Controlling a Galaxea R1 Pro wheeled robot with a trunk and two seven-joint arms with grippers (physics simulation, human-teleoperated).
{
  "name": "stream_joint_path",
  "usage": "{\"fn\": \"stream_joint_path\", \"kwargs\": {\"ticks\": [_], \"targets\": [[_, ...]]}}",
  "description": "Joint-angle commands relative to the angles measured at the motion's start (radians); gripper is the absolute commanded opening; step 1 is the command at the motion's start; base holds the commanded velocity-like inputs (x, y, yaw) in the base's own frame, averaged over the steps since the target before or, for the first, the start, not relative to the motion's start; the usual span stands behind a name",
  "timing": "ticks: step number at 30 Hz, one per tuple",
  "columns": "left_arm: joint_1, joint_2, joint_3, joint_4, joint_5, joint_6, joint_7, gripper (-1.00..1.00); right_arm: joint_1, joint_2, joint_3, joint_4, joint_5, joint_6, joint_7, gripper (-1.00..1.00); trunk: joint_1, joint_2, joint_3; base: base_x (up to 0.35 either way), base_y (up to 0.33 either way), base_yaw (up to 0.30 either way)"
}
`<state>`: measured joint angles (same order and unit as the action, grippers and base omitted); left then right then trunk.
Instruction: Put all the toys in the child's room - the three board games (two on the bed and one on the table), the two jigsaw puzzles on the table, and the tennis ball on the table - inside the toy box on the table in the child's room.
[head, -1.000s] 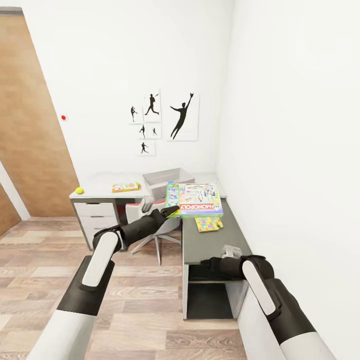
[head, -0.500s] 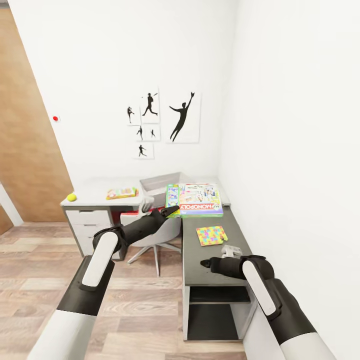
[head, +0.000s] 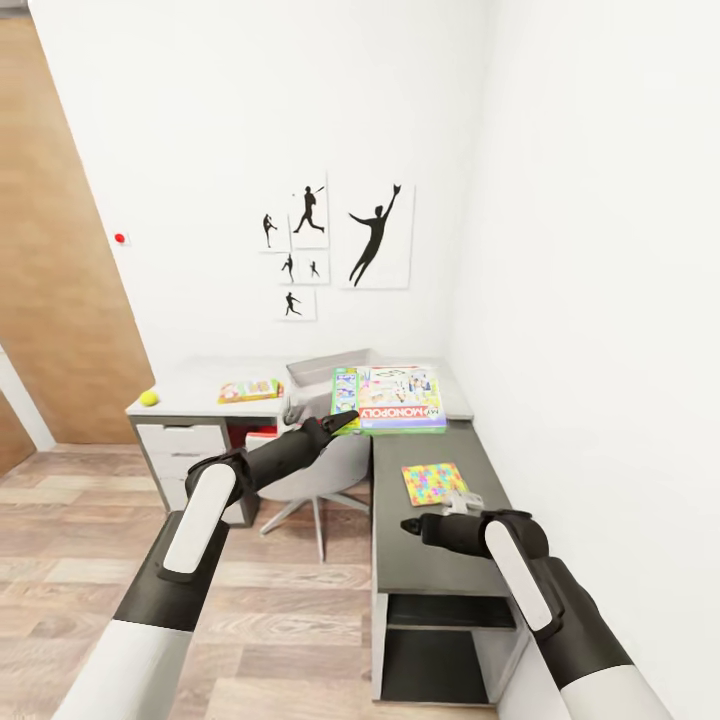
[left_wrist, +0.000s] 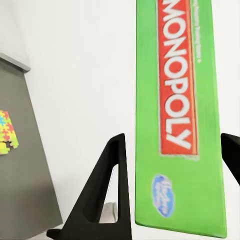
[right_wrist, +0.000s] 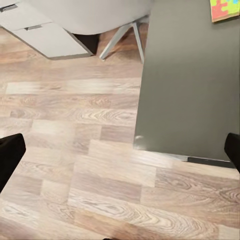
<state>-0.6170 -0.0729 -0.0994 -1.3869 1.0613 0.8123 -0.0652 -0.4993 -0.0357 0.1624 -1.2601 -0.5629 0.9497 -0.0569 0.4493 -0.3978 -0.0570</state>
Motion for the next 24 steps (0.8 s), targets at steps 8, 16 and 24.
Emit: {"fn": "stream_joint_path", "kwargs": {"ticks": [8,16,24], "targets": [[-0.001,-0.001,0.001,0.0,-0.004,0.005,-0.005,-1.0,-0.001,-0.001,0.002,-0.008,-0.006,0.003,-0.006,1.0,0.001,-0.002,0.002,0.01,0.0,0.247],[-0.001,-0.001,0.001,0.0,-0.004,0.006,-0.005,-1.0,0.004,-0.001,0.002,-0.008,-0.006,0.003,-0.006,1.0,0.001,-0.002,0.006,0.001,0.0,0.27],[-0.001,-0.001,0.001,0.0,-0.003,0.006,-0.005,-1.0,0.006,-0.001,0.002,-0.008,-0.006,0.003,-0.006,1.0,0.001,-0.002,0.01,0.0,0.0,0.272]]}}
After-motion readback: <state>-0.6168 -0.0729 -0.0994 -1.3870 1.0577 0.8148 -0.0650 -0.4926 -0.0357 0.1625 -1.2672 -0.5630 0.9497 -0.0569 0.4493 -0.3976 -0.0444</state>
